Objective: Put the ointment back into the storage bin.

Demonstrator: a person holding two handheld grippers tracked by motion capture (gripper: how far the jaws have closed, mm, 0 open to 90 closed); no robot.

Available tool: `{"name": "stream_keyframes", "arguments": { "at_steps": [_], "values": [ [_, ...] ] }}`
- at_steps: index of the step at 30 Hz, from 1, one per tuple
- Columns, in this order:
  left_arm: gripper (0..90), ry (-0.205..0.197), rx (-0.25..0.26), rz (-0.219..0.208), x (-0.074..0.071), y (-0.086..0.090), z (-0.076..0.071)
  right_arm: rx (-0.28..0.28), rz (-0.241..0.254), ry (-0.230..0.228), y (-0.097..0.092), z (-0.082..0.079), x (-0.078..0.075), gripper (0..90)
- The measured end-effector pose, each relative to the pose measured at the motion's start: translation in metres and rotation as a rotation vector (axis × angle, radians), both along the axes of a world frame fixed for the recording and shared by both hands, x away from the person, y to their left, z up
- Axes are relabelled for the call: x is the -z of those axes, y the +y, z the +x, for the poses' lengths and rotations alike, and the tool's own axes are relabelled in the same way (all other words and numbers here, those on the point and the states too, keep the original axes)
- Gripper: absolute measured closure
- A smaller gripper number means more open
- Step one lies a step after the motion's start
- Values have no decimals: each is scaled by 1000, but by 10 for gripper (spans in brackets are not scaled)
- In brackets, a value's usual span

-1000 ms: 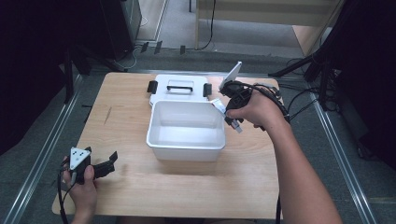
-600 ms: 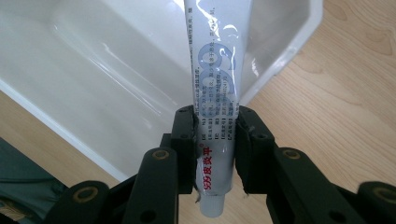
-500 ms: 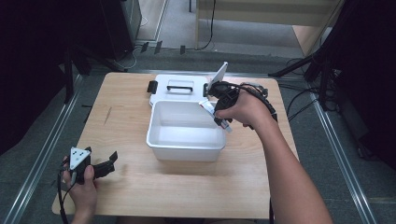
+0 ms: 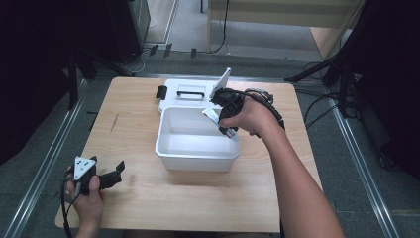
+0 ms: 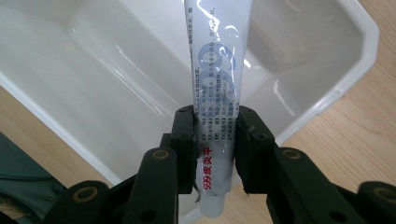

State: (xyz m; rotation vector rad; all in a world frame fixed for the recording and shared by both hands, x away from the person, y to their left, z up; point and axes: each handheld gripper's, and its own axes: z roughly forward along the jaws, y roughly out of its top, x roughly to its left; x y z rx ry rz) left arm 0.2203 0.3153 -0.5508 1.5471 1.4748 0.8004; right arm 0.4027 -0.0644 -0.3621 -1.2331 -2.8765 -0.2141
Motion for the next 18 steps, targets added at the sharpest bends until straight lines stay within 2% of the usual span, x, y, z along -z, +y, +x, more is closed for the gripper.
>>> {"name": "stream_keyframes", "arguments": {
  "at_steps": [18],
  "values": [
    [7, 0, 2, -2, 0, 1, 0, -94, -2, -2, 9, -2, 17, 718]
  ]
}}
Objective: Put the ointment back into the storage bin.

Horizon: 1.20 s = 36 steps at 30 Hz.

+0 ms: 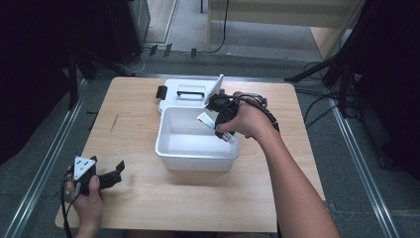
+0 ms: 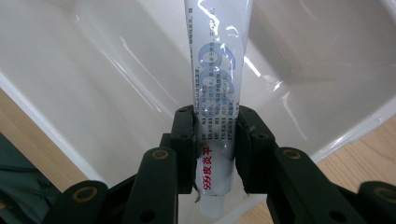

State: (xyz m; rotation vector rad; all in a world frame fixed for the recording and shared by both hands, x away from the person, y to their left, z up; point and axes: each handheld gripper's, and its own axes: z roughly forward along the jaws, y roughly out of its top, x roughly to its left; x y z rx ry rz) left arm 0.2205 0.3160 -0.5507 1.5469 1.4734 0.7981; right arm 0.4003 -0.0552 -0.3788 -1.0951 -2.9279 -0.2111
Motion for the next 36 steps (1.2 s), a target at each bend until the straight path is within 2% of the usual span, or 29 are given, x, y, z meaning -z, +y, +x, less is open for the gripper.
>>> {"name": "stream_keyframes", "arguments": {
  "at_steps": [15, 19, 22, 36],
  "values": [
    [7, -1, 0, -1, 0, 0, 0, -41, -7, 4, 0, -2, 16, 718],
    [7, -2, 0, -1, 0, 0, 0, -41, 15, 17, -1, -2, 23, 718],
    [7, -2, 0, 0, 0, 0, 0, -44, 11, 21, -1, -2, 26, 718],
    [7, -1, -1, 2, 0, 0, 0, -77, -43, 31, 4, -6, 44, 718]
  ]
}}
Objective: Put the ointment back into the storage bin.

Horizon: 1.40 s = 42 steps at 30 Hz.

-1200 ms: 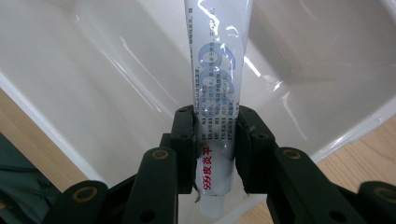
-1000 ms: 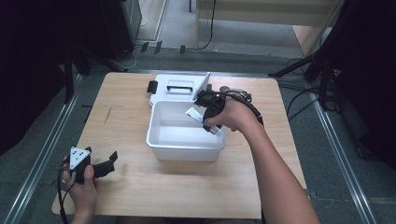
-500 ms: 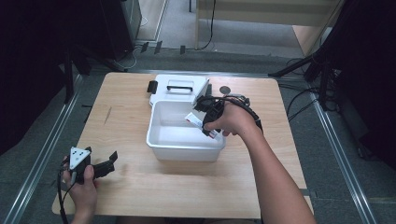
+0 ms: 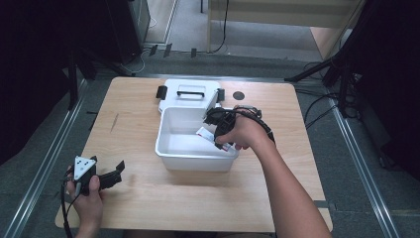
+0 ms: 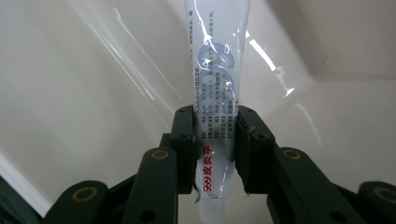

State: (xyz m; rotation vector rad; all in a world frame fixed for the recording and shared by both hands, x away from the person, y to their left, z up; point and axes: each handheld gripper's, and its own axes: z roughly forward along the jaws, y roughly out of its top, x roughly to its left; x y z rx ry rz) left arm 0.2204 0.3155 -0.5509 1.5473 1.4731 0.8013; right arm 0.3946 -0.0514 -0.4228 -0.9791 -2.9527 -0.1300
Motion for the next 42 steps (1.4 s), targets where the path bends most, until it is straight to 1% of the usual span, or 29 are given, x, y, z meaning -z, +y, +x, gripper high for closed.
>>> {"name": "stream_keyframes", "arguments": {
  "at_steps": [2, 3, 8, 9, 11, 12, 21, 25, 29, 33, 36, 39, 42],
  "values": [
    [7, 0, 0, 0, 0, 0, 0, -10, -8, 0, 1, 0, 1, 718],
    [7, 0, 0, 0, 0, 0, 0, -18, -17, 4, 3, -1, 4, 718],
    [7, 0, 0, 0, 0, 0, 0, -28, -20, 9, 5, -3, 9, 718],
    [7, 0, 1, 0, 0, 0, 0, -43, -25, 12, 7, -3, 11, 718],
    [7, 0, 0, 0, 0, 0, 0, -45, -24, 15, 7, -4, 12, 718],
    [7, 0, 0, 1, 0, 0, 0, -61, -27, 14, 8, -4, 14, 718],
    [6, 1, 0, 0, 0, 0, 0, -90, -46, 24, 12, -6, 21, 717],
    [7, 1, -1, 0, 0, 0, 0, -105, -55, 11, 12, -6, 24, 717],
    [7, 1, -1, 0, 0, 0, 0, -127, -66, 23, 13, -7, 28, 715],
    [7, 2, -2, 1, 0, 0, 0, -123, -74, 23, 13, -6, 31, 715],
    [7, 2, -1, 1, 0, 0, 0, -135, -71, 24, 13, -5, 34, 717],
    [7, 2, -1, 1, 0, -1, 0, -136, -66, 17, 13, -4, 33, 733],
    [7, 2, -1, 1, 0, -1, 0, -125, -59, 16, 13, -4, 32, 753]
  ]
}}
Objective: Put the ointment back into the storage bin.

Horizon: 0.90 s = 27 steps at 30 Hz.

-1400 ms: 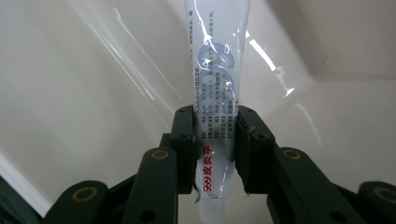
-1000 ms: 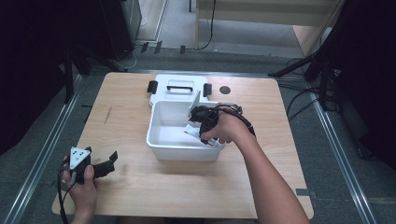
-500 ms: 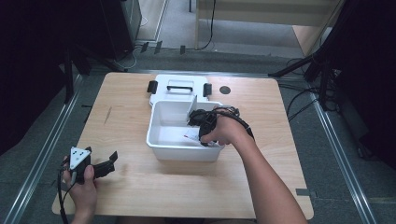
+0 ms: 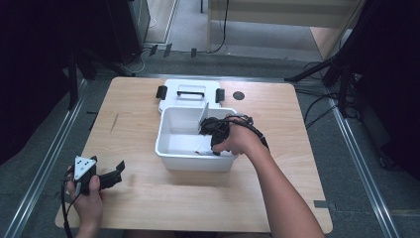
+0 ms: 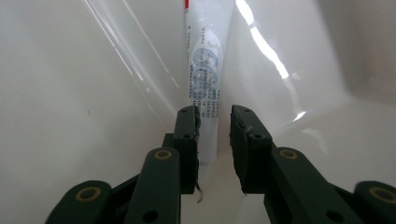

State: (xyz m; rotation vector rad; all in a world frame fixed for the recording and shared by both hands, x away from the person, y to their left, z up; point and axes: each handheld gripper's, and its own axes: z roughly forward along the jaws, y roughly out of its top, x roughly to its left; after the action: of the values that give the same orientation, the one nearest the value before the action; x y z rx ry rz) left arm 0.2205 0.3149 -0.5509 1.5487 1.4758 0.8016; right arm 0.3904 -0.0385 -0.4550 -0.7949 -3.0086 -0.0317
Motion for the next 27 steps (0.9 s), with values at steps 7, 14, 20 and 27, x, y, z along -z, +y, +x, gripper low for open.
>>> {"name": "stream_keyframes", "arguments": {
  "at_steps": [7, 14, 20, 27],
  "values": [
    [7, 0, 0, 0, 0, 0, 0, -2, 0, -4, -2, 0, -2, 767],
    [7, 1, -1, 1, 0, 0, 0, 7, 26, -9, -3, -1, -7, 767],
    [7, 1, -2, 3, 0, 0, 0, 12, 44, -21, -6, -1, -16, 763],
    [7, 1, -2, 3, 0, 0, 0, 22, 65, -35, -10, -2, -29, 748]
  ]
}}
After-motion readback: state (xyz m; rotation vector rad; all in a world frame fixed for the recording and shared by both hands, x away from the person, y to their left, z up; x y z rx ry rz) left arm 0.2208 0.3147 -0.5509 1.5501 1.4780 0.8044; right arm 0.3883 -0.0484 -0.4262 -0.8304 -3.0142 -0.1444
